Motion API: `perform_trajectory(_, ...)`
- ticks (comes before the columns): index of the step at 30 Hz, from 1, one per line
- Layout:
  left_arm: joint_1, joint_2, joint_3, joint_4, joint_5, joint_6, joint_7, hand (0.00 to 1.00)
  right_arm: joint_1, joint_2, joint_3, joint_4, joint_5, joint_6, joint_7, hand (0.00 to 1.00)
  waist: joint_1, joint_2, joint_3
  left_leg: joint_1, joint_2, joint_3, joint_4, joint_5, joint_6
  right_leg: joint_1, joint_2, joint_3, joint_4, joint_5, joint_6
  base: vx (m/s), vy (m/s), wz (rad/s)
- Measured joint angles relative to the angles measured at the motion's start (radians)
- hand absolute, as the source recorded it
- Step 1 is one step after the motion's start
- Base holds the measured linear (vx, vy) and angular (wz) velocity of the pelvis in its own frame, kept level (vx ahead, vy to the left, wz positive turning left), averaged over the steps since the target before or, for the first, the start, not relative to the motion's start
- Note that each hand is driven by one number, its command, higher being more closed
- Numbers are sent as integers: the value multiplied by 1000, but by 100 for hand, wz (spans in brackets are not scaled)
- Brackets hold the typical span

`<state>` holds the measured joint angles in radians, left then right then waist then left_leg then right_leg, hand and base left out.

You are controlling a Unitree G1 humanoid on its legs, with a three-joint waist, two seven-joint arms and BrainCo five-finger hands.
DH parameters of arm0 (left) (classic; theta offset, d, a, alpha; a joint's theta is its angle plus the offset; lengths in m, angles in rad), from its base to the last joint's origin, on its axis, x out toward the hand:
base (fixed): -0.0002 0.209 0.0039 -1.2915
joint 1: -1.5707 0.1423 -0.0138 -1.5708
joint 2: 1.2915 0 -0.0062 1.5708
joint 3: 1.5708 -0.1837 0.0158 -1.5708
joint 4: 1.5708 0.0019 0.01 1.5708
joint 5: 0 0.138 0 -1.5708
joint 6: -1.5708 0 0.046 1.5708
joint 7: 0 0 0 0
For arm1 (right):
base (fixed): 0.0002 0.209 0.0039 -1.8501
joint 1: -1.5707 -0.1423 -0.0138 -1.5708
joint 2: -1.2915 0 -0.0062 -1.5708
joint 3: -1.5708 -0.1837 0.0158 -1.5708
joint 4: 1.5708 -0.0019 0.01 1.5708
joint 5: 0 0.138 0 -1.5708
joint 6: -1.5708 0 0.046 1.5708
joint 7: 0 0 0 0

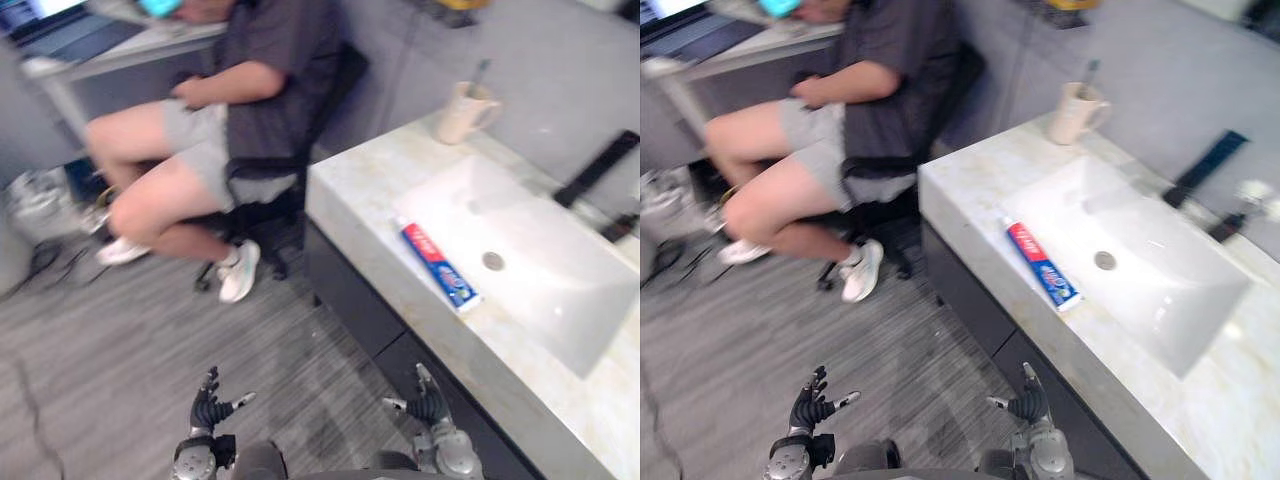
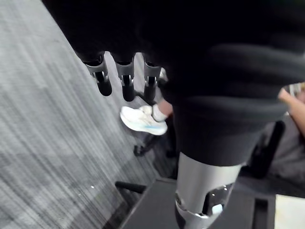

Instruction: Organize washtable

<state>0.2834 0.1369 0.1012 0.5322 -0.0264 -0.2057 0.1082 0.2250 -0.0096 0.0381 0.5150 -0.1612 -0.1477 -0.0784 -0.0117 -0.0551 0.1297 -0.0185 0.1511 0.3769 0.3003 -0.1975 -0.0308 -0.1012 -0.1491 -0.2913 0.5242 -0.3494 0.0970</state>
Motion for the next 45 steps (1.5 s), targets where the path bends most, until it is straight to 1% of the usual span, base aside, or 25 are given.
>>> perform_trajectory(1,-17,14,14,27,0,0,-1,0,-35,-2,-1,42,-3,0,0,0,-2,12,0,36,2,48,-40,0,0,-26,13,-106,-29,13,-21,204,261,-157)
perform_trajectory(2,-28,20,18,41,0,1,0,0,-50,-3,-2,57,-5,0,0,0,-3,17,1,47,1,72,-56,0,0,-39,15,-158,-43,23,-40,192,210,-131)
perform_trajectory(3,-58,32,24,74,0,4,-1,0,-62,-8,-7,86,-6,1,2,0,-5,26,7,68,-1,110,-79,0,0,-63,28,-266,-78,50,-86,163,138,-91)
perform_trajectory(4,-73,36,26,89,0,6,-1,0,-64,-9,-15,94,-6,2,3,0,-5,29,9,72,-2,116,-80,0,0,-71,42,-298,-107,67,-115,141,78,-85)
perform_trajectory(5,-86,39,28,101,0,6,-1,0,-59,-9,-28,98,-6,2,4,0,-6,29,12,81,-5,125,-78,0,0,-79,66,-299,-154,88,-145,221,9,-56)
perform_trajectory(6,-87,45,32,107,1,6,-5,0,-37,-14,-49,98,-6,1,4,0,-20,18,12,112,-26,147,-65,-1,-2,-63,95,-274,-248,161,-170,244,-19,-40)
perform_trajectory(7,-84,44,40,107,2,6,-11,0,-24,-19,-59,97,-6,1,4,0,-31,9,13,122,-34,152,-36,-12,-21,-48,95,-272,-277,208,-181,303,-64,-36)
perform_trajectory(8,-89,20,48,113,6,6,-22,0,-12,-42,-78,102,-5,4,6,0,-41,27,23,129,5,156,61,-34,-54,-9,117,-267,-289,198,-208,243,-54,-63)
perform_trajectory(9,-83,5,48,108,17,5,-23,0,6,-63,-75,100,-4,3,6,0,-27,45,36,100,65,159,251,-30,-55,44,156,-212,-338,196,-206,225,-59,-84)
perform_trajectory(11,-63,-8,47,109,22,6,-23,0,5,-78,-75,106,-3,5,7,0,-24,67,54,18,140,112,486,-15,-23,103,208,-140,-391,202,-223,274,-47,-122)
perform_trajectory(12,-51,-15,48,109,21,8,-22,0,-6,-80,-78,127,1,9,7,0,-14,72,52,-21,144,56,529,-58,-20,113,217,-84,-390,203,-229,373,-24,-180)
perform_trajectory(13,-50,-21,46,109,21,13,-23,0,-14,-78,-84,143,3,17,6,0,-4,58,59,-59,128,5,501,-93,-25,121,217,-18,-391,204,-229,302,8,-167)
perform_trajectory(14,-49,-25,46,108,21,13,-22,0,-15,-77,-91,149,3,19,5,0,-1,51,65,-76,112,-25,467,-101,-29,130,216,18,-392,204,-229,298,37,-156)
perform_trajectory(16,-55,-34,48,107,19,12,-20,0,-33,-80,-135,190,3,25,-5,0,6,43,76,-92,52,-208,280,-112,-55,169,214,142,-387,204,-226,270,117,-163)
perform_trajectory(19,-51,-44,79,145,5,36,2,0,-40,-100,-169,207,3,25,-11,0,-2,62,81,-80,29,-337,91,-59,-103,210,217,230,-388,189,-184,229,198,-129)
perform_trajectory(20,-38,-50,83,154,-1,38,6,0,-29,-121,-176,205,3,25,-14,0,-4,94,83,-81,45,-348,11,66,-89,232,230,256,-386,174,-158,238,259,-76)
perform_trajectory(21,-26,-43,86,158,-1,45,5,0,-6,-124,-196,215,3,34,-14,0,0,90,81,-72,34,-343,17,70,-105,257,216,275,-389,166,-136,228,250,-46)
perform_trajectory(22,-15,-40,88,159,-1,47,6,0,12,-122,-198,211,3,36,-14,0,-4,77,69,-56,19,-342,-8,70,-101,257,195,270,-389,159,-127,111,124,-10)
perform_trajectory(23,0,-16,45,185,-1,41,-3,0,17,-95,-226,255,13,39,-26,0,1,56,21,139,-101,-307,-397,276,-35,285,86,262,-458,186,-47,33,40,6)
perform_trajectory(28,0,-16,45,185,-1,41,-3,0,17,-95,-226,256,15,39,-26,0,1,56,21,139,-101,-307,-397,276,-35,285,86,262,-458,186,-47,0,0,0)
perform_trajectory(33,-13,-29,21,214,-27,41,-5,0,-5,-92,-244,322,126,37,-25,0,2,57,21,139,-103,-312,-399,276,-35,287,84,250,-459,187,-47,-1,-1,2)
perform_trajectory(38,-65,-61,34,325,-92,44,-21,0,-28,-70,-334,369,248,38,-25,0,4,57,21,139,-116,-353,-402,276,-34,316,76,204,-475,187,-45,-13,-13,23)
perform_trajectory(40,-70,-59,91,351,-110,48,-21,0,-35,-70,-364,378,281,38,-25,0,10,57,21,139,-117,-362,-402,276,-34,326,74,189,-482,188,-44,-19,-20,24)
perform_trajectory(41,-67,-44,150,360,-119,50,-20,0,-41,-72,-386,378,289,38,-24,0,26,58,21,139,-117,-371,-401,276,-35,332,74,181,-489,188,-44,-8,-23,23)
perform_trajectory(45,-58,60,325,361,-119,55,-16,0,-39,-79,-423,375,296,43,-28,0,42,60,23,138,-118,-396,-396,277,-35,349,73,139,-495,179,-28,0,-39,23)
